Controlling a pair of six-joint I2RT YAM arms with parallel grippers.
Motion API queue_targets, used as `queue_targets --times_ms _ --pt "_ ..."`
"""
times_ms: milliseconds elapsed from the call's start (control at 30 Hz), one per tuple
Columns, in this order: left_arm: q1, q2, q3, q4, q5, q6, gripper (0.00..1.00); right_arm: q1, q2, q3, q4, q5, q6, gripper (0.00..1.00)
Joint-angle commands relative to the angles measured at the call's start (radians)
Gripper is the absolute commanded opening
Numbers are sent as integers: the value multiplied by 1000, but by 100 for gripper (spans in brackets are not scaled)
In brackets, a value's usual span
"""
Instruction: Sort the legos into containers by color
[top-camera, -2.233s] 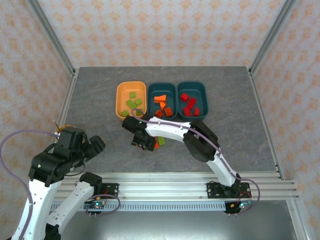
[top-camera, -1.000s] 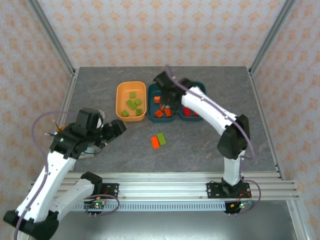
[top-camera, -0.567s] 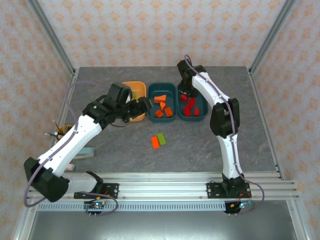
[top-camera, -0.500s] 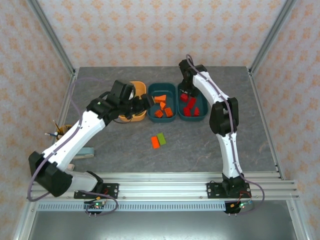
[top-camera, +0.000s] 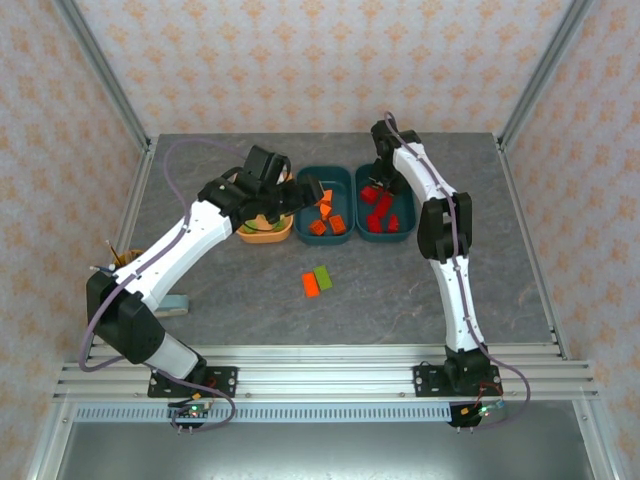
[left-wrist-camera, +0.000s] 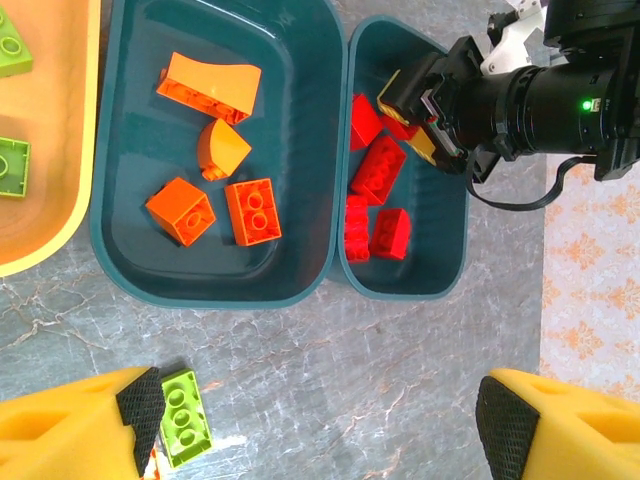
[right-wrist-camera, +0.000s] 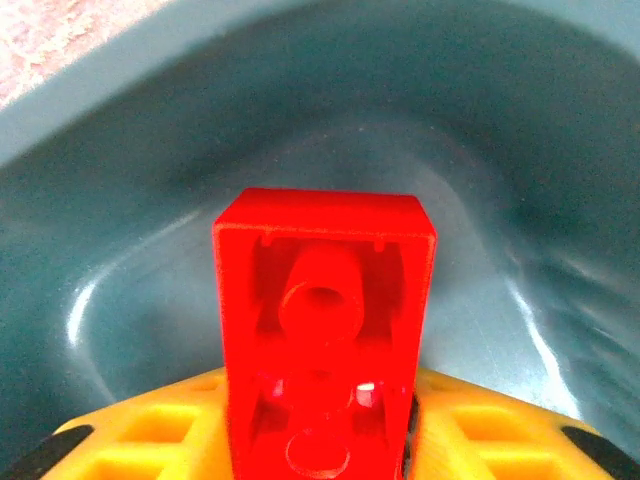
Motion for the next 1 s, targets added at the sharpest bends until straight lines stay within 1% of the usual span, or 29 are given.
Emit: queue_targets --times_ms 0,133,300,433,533,700,833,967 --pt "-9 -9 18 -19 -44 16 85 -6 -11 56 -48 -9 -14 51" --pt "-16 -26 -8 -39 -58 9 85 1 -99 29 -42 0 -14 58" --pt "-26 -59 -53 -87 -82 -12 84 26 -260 -19 -38 40 -21 58" --pt "-35 -101 -118 -118 -89 -30 83 75 -430 -139 -10 74 -49 57" --pt "-48 -132 -173 -139 -92 -37 83 120 -582 -308 24 86 -64 57" --pt "-102 -171 -257 -159 -106 -48 81 219 -867 -659 105 70 -72 57" --pt "-173 -168 -332 -146 -124 -73 79 343 -1065 -917 130 25 -52 57" --pt "-255 -115 -383 -114 -151 -100 79 472 -1216 -1150 154 -16 5 57"
